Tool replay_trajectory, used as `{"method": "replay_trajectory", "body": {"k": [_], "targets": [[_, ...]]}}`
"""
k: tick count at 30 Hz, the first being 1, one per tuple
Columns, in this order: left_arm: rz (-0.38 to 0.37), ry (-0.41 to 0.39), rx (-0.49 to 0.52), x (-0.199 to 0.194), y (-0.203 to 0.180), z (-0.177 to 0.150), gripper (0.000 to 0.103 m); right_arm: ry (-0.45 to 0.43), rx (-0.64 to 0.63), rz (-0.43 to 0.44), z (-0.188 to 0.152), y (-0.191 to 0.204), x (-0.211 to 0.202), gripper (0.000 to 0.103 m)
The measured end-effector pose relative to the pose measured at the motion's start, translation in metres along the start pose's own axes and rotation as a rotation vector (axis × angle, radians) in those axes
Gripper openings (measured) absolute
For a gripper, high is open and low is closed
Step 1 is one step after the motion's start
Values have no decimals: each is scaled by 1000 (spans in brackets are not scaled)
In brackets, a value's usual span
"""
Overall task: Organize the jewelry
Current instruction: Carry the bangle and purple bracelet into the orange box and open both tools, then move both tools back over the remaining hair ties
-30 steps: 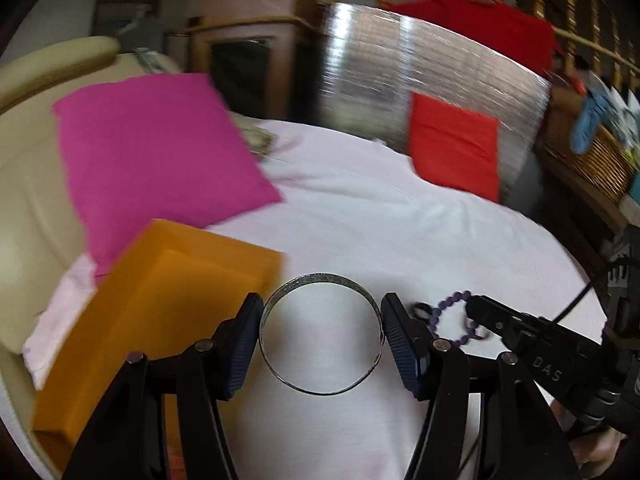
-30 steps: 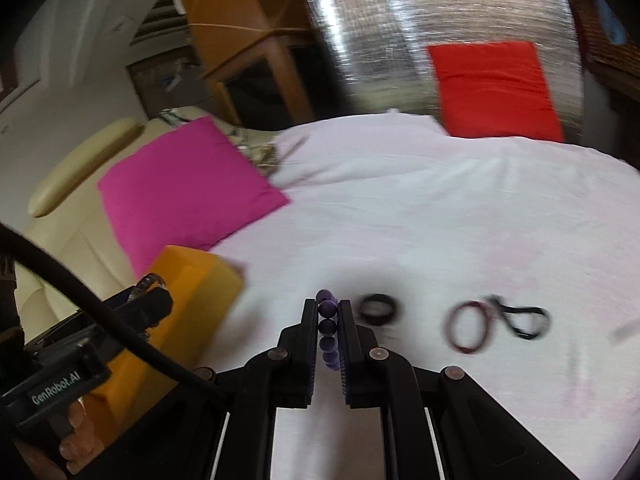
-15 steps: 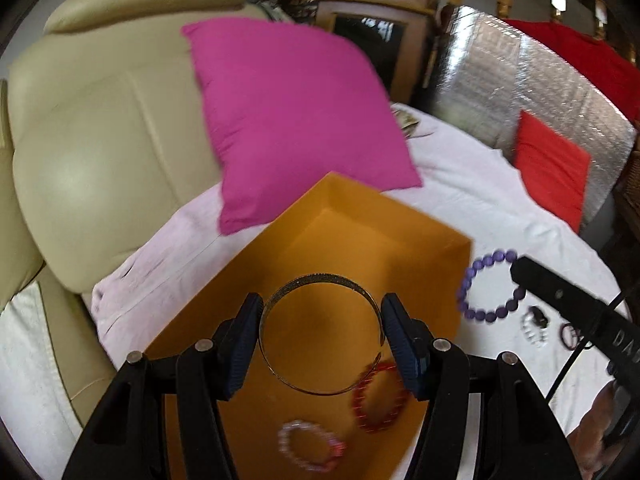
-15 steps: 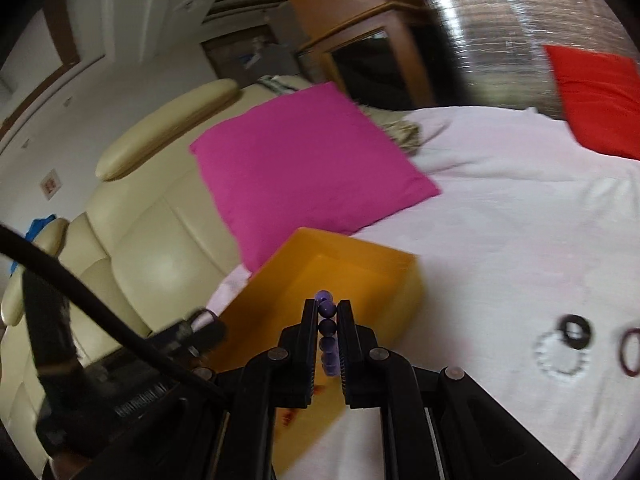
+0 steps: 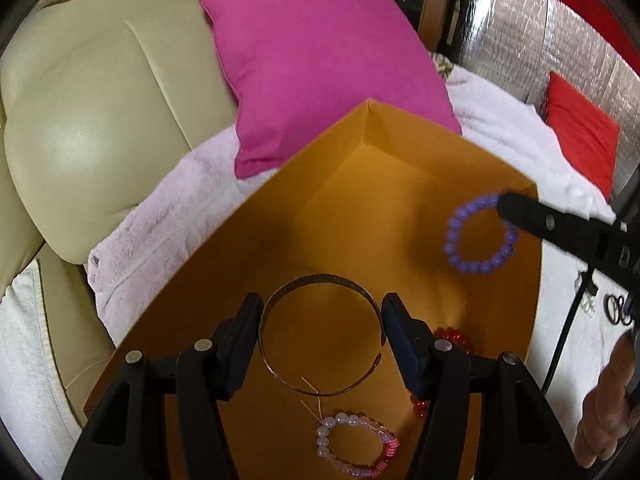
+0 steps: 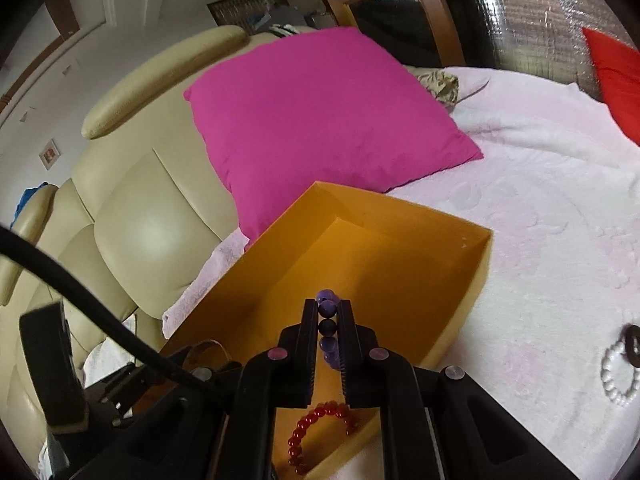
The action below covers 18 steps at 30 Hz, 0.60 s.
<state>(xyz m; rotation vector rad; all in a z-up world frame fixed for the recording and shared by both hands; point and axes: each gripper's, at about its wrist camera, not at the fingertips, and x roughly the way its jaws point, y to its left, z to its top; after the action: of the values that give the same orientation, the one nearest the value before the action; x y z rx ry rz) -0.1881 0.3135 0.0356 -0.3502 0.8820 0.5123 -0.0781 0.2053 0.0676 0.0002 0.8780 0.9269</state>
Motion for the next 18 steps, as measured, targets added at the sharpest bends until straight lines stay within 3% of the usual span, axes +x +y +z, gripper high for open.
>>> {"method": "replay_trajectory", "body": {"k": [4,7,13,18], "targets": [[19,21,-2,3,-2,-1,63,-15,41,12,5,-7,-1,14],[35,12,-1,-2,-3,1,63,-57,77,27,8,-15,-10,27],[34,-23,5,-21,-17,7,64,-132,132,-9,7,-40,-47,27],[11,-62,71,-43,-53,7,64,-148,173,-71,0,-70,-80,27]]}}
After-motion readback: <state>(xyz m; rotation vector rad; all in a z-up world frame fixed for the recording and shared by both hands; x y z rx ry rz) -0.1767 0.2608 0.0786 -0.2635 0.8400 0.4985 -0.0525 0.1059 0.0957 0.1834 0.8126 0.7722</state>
